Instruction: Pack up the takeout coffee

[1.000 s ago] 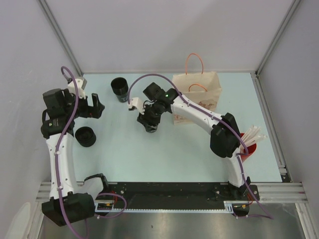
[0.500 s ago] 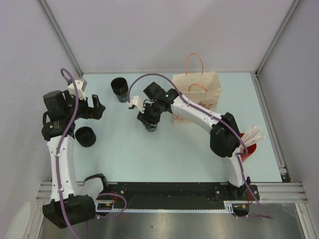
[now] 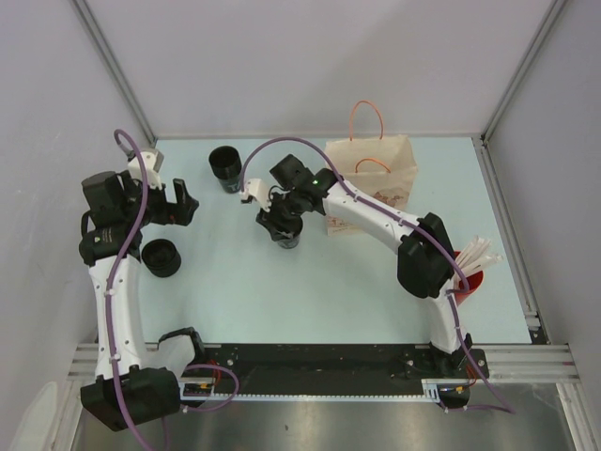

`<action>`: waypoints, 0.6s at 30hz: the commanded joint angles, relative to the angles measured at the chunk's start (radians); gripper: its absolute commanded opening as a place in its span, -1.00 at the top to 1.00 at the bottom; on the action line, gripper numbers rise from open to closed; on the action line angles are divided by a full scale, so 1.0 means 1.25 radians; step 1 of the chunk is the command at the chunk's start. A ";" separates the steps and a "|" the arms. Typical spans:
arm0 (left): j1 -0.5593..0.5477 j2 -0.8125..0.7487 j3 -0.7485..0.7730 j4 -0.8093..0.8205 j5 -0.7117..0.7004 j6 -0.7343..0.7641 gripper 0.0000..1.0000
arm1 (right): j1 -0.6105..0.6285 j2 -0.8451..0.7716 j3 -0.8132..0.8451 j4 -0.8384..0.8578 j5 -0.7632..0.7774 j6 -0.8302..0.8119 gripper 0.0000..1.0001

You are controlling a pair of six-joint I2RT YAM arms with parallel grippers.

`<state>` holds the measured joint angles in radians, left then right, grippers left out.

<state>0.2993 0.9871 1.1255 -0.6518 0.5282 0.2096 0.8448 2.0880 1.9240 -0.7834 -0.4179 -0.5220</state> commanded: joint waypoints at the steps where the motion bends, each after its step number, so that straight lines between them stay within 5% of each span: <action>1: 0.010 -0.019 -0.003 0.031 0.019 -0.017 -0.99 | -0.001 -0.035 0.000 0.061 0.056 0.062 0.08; 11: 0.010 -0.018 -0.003 0.032 0.023 -0.019 -0.99 | 0.027 -0.037 0.028 0.044 0.204 0.297 0.12; 18: 0.010 -0.017 -0.003 0.031 0.025 -0.020 -0.99 | 0.056 -0.044 -0.004 0.041 0.231 0.339 0.21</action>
<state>0.3012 0.9871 1.1248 -0.6514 0.5320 0.2070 0.8886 2.0880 1.9240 -0.7498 -0.1905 -0.1585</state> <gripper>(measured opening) 0.994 0.413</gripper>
